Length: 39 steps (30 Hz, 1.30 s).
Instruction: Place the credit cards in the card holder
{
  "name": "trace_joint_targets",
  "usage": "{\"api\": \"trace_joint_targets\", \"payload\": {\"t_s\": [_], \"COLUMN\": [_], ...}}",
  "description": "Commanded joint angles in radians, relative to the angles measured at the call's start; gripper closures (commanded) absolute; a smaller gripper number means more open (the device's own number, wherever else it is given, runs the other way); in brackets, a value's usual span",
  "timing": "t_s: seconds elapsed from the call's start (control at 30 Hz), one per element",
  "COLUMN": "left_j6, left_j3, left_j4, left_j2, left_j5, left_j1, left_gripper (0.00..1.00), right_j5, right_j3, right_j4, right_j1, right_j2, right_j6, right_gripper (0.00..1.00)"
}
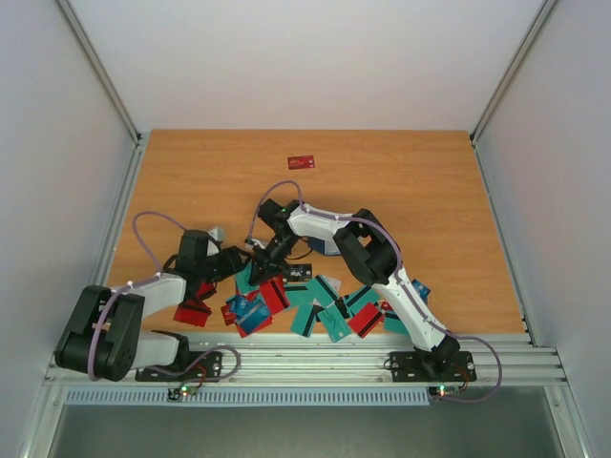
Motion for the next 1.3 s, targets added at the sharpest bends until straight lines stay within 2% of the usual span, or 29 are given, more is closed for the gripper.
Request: {"api": "trace_joint_targets", "payload": {"t_s": [0.0, 0.27, 0.43, 0.57, 0.73, 0.83, 0.97, 1.1, 1.27], "left_j6": [-0.004, 0.01, 0.005, -0.003, 0.022, 0.047, 0.055, 0.041, -0.001], "left_j3": [-0.014, -0.009, 0.026, 0.089, 0.207, 0.263, 0.289, 0.293, 0.302], "left_j4": [-0.103, -0.288, -0.37, -0.508, -0.704, -0.793, -0.836, -0.798, -0.71], "left_j2": [-0.046, -0.234, -0.263, -0.305, -0.34, -0.341, -0.333, -0.328, -0.288], "left_j5": [-0.02, -0.203, -0.192, -0.194, -0.202, -0.202, -0.159, -0.117, -0.084], "left_j1": [-0.017, -0.029, -0.034, -0.051, -0.091, -0.121, -0.175, -0.269, -0.376], "left_gripper": [0.43, 0.35, 0.34, 0.34, 0.34, 0.34, 0.36, 0.38, 0.4], "right_j5": [0.141, 0.146, 0.143, 0.142, 0.175, 0.225, 0.294, 0.364, 0.463], "right_j3": [-0.062, -0.06, -0.029, 0.016, -0.006, -0.099, -0.319, -0.581, -0.815], "right_j4": [-0.028, -0.041, -0.063, -0.093, -0.091, -0.065, 0.035, 0.138, 0.189], "right_j1": [0.0, 0.0, 0.0, 0.0, -0.001, -0.003, -0.027, -0.055, -0.057], "right_j2": [0.08, 0.079, 0.046, -0.018, -0.157, -0.256, -0.43, -0.633, -0.859], "right_j6": [0.087, 0.064, 0.039, 0.008, 0.009, 0.017, 0.098, 0.224, 0.37], "right_gripper": [0.94, 0.94, 0.94, 0.92, 0.83, 0.75, 0.56, 0.45, 0.32]}}
